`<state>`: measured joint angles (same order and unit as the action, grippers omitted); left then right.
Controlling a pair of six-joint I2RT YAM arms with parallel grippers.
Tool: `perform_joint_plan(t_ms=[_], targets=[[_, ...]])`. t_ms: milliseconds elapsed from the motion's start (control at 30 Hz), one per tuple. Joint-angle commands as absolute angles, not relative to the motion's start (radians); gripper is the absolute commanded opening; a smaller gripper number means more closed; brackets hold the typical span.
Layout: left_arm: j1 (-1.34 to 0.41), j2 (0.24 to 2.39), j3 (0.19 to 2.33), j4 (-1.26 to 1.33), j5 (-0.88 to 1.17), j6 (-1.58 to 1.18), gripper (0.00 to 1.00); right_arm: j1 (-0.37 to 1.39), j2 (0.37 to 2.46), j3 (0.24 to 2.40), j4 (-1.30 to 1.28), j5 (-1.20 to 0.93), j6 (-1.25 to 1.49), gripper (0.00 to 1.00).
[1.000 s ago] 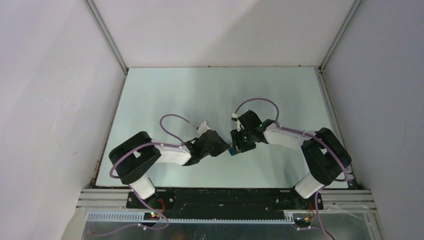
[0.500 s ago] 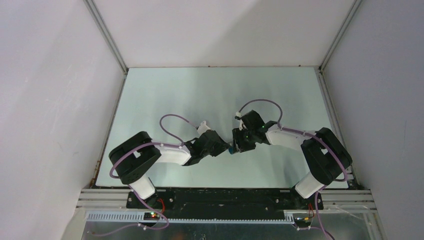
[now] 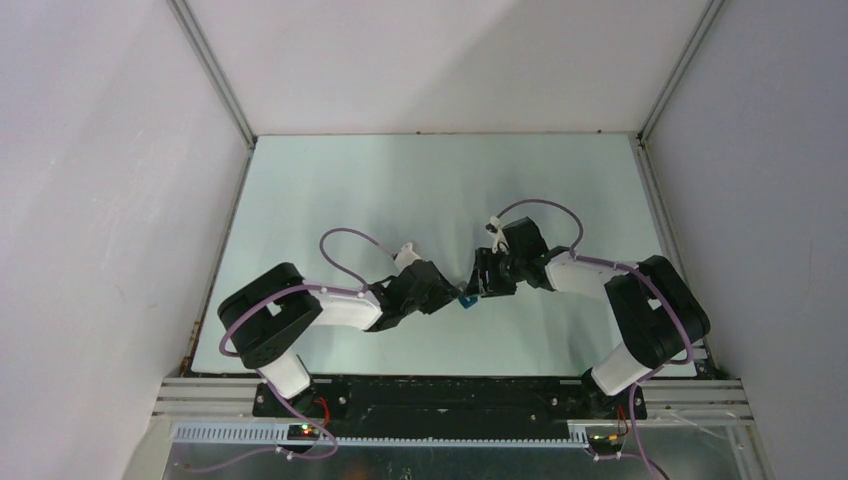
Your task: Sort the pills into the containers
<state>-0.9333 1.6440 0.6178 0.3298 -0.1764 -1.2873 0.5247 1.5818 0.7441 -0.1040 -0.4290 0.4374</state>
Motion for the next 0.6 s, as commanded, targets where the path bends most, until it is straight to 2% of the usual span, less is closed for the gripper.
perform_joint_plan(t_ms=[0,567], targets=[[-0.939,1.639,0.648,0.276,-0.190,-1.248,0.40,0.507,1.581,0.730,-0.051,-0.449,0.440,0.58],[-0.939,1.681,0.694,0.239,-0.191,-1.235,0.40,0.491,1.666,0.730,-0.054,-0.545,0.319,0.52]])
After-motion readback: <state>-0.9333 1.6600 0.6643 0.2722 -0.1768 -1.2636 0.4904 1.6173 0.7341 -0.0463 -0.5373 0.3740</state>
